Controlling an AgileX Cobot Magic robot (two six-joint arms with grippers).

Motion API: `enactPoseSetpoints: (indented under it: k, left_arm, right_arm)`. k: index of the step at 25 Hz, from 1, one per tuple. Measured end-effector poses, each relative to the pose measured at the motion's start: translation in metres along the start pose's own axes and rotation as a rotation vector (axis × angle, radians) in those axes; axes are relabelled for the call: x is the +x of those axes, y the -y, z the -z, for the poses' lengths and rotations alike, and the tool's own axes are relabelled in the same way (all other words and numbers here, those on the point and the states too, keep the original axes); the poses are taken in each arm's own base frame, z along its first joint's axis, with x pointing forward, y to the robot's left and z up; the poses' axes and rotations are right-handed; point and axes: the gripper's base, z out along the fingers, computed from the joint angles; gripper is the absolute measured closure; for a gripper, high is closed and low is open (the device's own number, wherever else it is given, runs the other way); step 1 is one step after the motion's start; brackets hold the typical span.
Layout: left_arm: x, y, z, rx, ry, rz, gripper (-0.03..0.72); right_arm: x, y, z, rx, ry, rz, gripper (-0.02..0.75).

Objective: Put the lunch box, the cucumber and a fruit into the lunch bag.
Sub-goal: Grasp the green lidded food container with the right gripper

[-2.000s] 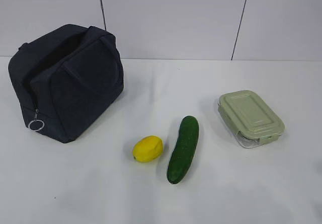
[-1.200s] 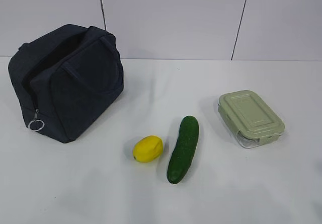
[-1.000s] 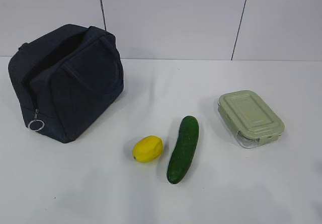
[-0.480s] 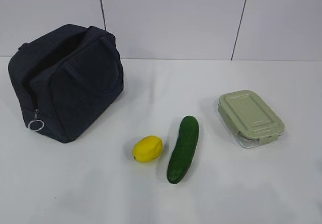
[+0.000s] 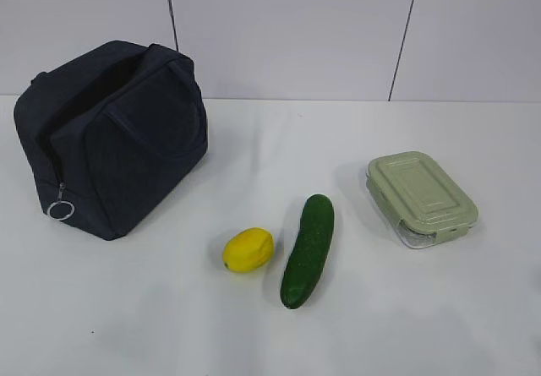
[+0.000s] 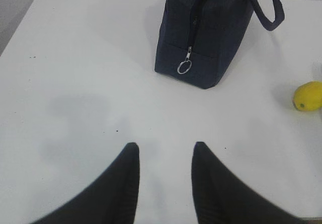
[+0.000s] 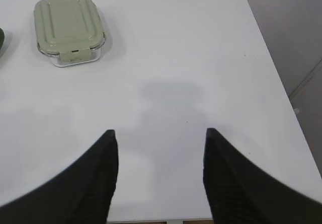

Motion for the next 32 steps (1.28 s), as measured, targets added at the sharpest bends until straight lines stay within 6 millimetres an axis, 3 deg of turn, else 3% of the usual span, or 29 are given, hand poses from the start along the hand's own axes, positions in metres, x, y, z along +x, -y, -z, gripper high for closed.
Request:
enactPoseSetpoints:
  k: [24, 32]
  left_arm:
    - [0.0, 0.0, 0.0, 0.0, 0.0, 0.0, 0.448]
    - [0.0, 0.0, 0.0, 0.0, 0.0, 0.0, 0.448]
  right_arm:
    - [0.0, 0.0, 0.0, 0.002, 0.002, 0.0, 0.303]
    - [-0.015, 0.003, 0.02, -0.009, 0.015, -0.076, 0.274]
